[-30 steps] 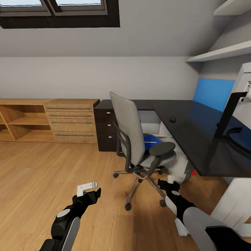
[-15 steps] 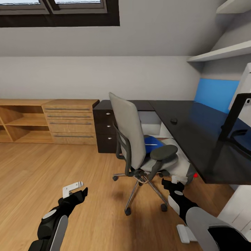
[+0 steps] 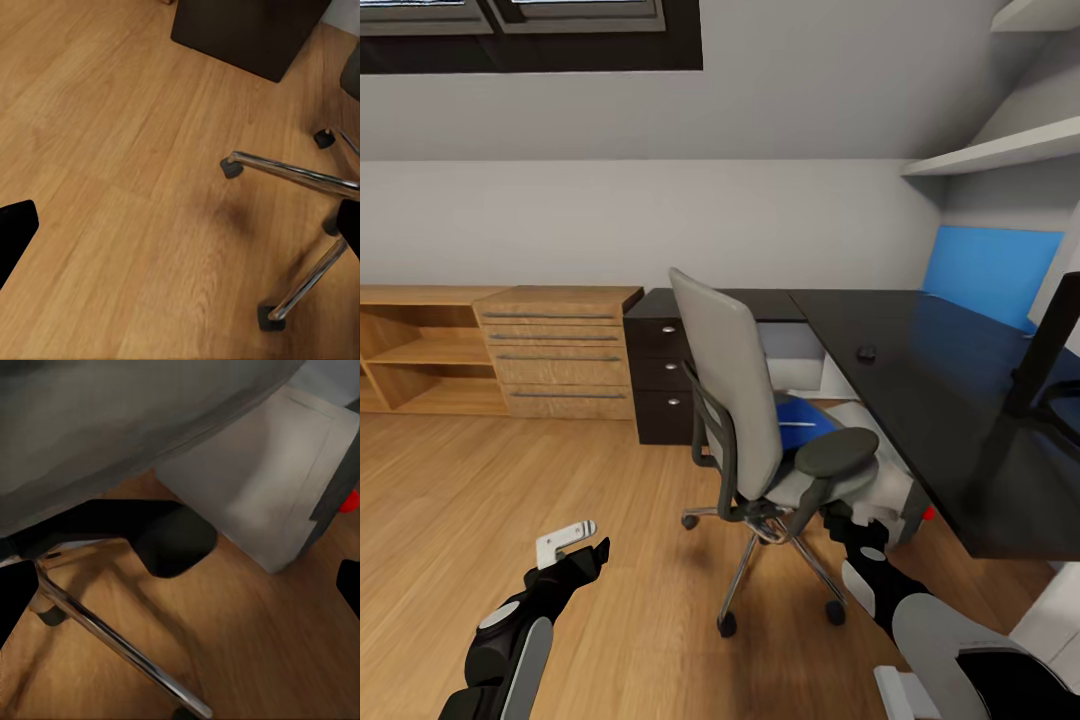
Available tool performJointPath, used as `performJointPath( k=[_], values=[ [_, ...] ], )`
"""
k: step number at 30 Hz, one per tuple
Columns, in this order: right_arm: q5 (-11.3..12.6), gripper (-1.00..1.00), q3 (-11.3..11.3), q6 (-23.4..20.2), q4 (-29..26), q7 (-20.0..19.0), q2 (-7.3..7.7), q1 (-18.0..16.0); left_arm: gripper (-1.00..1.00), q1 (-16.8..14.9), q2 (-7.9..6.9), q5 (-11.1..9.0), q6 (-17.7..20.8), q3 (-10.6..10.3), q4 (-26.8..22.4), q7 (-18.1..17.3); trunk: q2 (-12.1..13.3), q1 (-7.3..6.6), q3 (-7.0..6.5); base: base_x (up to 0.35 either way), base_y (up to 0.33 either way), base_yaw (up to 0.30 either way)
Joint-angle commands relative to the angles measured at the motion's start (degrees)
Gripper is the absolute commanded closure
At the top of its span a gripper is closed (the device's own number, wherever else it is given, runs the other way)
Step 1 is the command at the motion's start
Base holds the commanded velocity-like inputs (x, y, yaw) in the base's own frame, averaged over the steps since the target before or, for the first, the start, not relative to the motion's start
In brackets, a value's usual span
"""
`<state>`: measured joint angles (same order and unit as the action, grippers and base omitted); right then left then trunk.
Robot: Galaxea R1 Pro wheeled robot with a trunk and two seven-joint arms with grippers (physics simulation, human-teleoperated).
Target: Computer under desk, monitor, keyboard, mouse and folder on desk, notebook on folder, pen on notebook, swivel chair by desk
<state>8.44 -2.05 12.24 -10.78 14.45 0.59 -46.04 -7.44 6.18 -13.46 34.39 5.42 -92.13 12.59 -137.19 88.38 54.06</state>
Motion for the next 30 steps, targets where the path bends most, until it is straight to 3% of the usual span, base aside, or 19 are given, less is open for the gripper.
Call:
performJointPath(
  k=[1,9,18,30],
  values=[
    [0.6,-1.0,-0.2,0.3,0.0,0.0,-0.01,0.0,-1.0,0.0,0.02,-0.6,0.2,0.0,-0.1,0.4,0.0,-0.01,0.06,0.058,0.0,0.0],
    [0.6,-1.0,-0.5,1.4,0.0,-0.3,-0.3,0.0,-1.0,0.0,0.06,-0.6,0.3,0.0,-0.1,0.4,0.0,-0.01,0.06,0.072,0.0,0.0],
    [0.4,-1.0,-0.9,2.5,0.0,-0.5,-3.37,0.0,-1.0,0.0,-0.02,-0.6,0.3,0.1,-0.1,0.4,0.0,-0.01,-0.05,0.0,0.0,0.011],
    [0.4,-1.0,-0.9,2.6,0.1,-0.6,-4.03,0.0,-1.0,0.0,-0.03,-0.6,0.3,0.0,-0.1,0.4,0.0,-0.01,-0.98,0.0,0.0,0.138]
  ],
)
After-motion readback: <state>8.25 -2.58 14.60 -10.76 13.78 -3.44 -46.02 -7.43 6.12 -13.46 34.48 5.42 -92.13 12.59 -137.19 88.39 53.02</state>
